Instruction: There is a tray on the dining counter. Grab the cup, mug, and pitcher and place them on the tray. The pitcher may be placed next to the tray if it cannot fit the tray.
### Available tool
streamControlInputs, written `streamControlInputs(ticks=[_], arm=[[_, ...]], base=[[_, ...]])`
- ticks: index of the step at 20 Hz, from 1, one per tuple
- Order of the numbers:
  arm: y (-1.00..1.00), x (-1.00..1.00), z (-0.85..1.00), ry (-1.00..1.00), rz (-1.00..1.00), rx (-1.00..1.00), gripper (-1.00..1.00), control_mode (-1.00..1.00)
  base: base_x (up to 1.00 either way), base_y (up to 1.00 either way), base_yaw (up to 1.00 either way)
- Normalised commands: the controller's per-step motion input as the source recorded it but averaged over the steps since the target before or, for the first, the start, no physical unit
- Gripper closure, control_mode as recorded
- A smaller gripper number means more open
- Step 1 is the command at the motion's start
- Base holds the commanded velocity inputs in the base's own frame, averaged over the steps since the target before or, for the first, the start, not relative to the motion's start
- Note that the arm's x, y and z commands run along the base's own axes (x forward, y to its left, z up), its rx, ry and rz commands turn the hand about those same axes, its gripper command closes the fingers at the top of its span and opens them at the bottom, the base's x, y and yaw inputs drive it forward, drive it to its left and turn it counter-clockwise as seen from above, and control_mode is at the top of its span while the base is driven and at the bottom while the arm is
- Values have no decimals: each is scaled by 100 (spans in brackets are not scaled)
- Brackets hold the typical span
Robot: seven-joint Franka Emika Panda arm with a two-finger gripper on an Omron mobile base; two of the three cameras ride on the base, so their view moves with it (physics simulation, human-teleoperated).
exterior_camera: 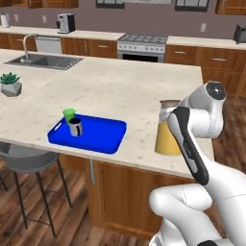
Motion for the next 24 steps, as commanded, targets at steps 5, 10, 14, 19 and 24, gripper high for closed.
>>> streamControlInputs(ticks=[5, 10, 14, 19, 24], arm=[[0, 0, 0, 0, 0, 0, 100, 100], [0, 0, 0, 0, 0, 0, 100, 100], [0, 0, 0, 0, 0, 0, 100, 100], [0, 0, 0, 0, 0, 0, 100, 100], [0, 0, 0, 0, 0, 0, 100, 100]], base=[[39, 100, -15], [38, 98, -14], [34, 73, -11], [25, 44, -9], [15, 2, -2]])
